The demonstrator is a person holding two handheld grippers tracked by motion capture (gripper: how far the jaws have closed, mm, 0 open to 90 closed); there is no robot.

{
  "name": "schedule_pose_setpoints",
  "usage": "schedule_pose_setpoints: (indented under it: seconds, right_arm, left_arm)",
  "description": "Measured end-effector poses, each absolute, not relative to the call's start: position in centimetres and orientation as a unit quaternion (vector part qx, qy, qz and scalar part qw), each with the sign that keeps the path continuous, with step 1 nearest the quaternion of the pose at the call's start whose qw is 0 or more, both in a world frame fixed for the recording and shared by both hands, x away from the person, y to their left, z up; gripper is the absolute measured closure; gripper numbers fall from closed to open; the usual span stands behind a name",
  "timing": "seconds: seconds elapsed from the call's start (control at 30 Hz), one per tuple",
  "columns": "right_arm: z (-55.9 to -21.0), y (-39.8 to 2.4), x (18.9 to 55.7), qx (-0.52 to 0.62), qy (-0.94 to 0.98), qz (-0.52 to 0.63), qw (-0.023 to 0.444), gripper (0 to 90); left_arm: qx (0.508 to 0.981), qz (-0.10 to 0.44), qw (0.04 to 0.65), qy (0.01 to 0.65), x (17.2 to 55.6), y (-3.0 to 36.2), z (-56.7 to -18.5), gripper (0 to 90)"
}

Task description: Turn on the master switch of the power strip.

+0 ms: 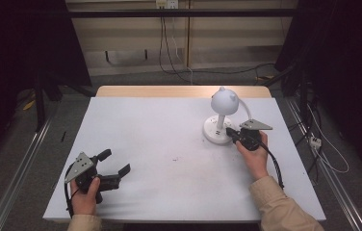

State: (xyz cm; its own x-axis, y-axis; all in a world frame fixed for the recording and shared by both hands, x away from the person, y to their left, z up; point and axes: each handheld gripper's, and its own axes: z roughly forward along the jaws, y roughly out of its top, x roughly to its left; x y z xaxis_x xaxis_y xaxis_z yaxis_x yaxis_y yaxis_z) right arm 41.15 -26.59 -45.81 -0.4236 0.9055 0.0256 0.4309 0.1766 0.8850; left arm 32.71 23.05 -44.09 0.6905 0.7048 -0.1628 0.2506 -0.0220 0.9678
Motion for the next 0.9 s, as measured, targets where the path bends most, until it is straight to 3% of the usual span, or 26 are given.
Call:
schedule_pose_setpoints:
  seconds: [0.9]
  right_arm:
    - [-46.05,-27.04,41.27,0.458,0.722,0.445,0.269,90.0]
  left_arm:
    - [0.692,0.184,0.607,0.345,32.69,22.94,-44.16,4.1]
